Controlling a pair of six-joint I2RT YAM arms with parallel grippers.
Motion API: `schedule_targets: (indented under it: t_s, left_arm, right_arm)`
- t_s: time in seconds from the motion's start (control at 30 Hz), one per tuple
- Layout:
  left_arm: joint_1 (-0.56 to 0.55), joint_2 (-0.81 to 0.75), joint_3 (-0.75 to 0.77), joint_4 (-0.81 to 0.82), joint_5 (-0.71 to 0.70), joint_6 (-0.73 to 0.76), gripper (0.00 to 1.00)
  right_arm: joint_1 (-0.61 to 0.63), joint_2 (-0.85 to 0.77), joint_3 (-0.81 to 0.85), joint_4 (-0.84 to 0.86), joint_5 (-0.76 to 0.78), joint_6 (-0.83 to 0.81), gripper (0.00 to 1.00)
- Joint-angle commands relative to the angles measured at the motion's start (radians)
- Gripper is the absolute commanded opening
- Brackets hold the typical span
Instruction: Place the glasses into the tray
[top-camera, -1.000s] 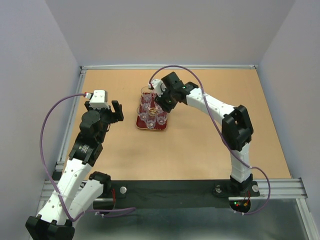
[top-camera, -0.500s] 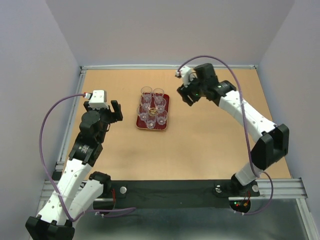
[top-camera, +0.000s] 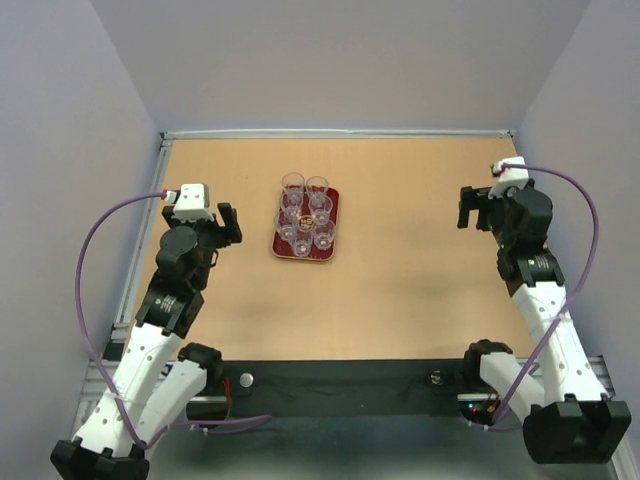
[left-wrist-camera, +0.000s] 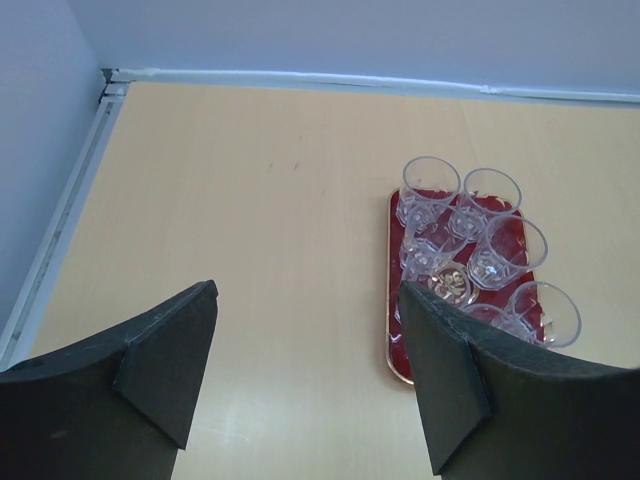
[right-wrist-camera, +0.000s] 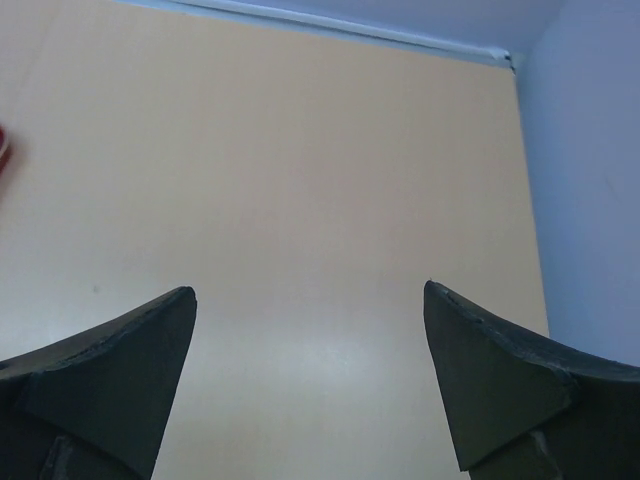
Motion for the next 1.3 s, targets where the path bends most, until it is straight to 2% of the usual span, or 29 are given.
schedule_targets:
  t_s: [0.0,0.17,0.33,0.4,0.67,1.27]
  left_arm:
    - [0.0,-0.035,0.012,0.036,-0.03,0.03,0.84]
    - [0.0,-0.078,0.005,0.027,-0.016,0.031,0.84]
    - [0.0,-0.104,-0.012,0.03,-0.019,0.03,0.85]
    - [0.0,-0.106,-0.02,0.036,-0.018,0.025,0.85]
    - [0.0,-0.107,-0.031,0.05,-0.004,0.018,0.85]
    - [0.0,-0.146,-0.04,0.065,0.039,0.011,0.85]
  right_arm:
    - [-0.05,-0.091,-0.137,0.171,0.148,0.132,1.0]
    - [-0.079,-0.196,-0.283,0.293,0.334,0.271,1.0]
    - [-0.09,-0.253,-0.318,0.324,0.517,0.31,1.0]
    - [-0.09,-0.276,-0.332,0.331,0.544,0.32,1.0]
    - [-0.139,-0.325,-0.354,0.335,0.538,0.34,1.0]
    - [-0.201,-0.299,-0.36,0.334,0.53,0.342,1.0]
